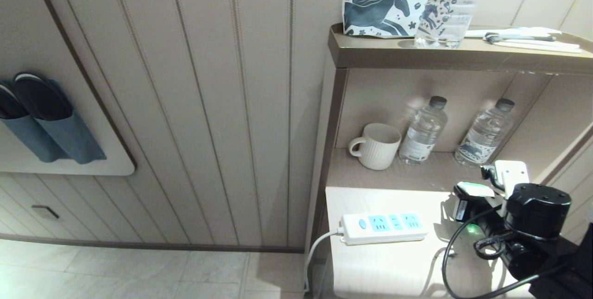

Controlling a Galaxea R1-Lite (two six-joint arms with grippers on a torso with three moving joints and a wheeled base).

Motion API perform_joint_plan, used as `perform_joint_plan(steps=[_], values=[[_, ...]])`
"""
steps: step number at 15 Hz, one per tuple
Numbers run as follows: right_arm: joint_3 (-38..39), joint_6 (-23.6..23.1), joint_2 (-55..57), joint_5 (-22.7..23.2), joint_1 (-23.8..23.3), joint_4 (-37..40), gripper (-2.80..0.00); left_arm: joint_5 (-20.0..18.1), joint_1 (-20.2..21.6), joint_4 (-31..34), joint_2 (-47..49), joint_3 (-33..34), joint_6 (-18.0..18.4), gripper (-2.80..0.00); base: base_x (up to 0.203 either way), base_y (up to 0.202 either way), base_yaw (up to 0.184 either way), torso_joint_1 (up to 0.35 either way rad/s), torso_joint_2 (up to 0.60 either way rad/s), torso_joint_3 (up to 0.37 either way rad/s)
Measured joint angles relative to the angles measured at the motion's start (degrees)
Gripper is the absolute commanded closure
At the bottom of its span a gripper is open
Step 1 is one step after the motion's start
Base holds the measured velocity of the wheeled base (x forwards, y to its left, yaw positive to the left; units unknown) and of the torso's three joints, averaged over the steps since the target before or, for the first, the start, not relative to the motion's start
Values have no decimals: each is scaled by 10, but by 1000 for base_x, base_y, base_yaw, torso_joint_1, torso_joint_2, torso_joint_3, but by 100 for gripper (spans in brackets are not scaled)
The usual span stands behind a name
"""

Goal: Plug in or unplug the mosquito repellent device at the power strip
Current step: Place the mosquito repellent liquid on the table

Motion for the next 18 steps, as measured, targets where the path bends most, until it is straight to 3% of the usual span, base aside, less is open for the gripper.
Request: perform_joint_plan(steps=[6, 7, 18], values=[[0, 2, 7, 9, 0, 2, 0, 0, 0, 0, 0, 0, 0, 0, 0, 0, 0, 0, 0, 0], [0, 2, 8, 10, -1, 7, -280, 0, 0, 0, 0, 0, 0, 0, 0, 0, 0, 0, 0, 0], [2, 0, -23, 11, 0, 18, -280, 0, 0, 0, 0, 0, 0, 0, 0, 0, 0, 0, 0, 0]])
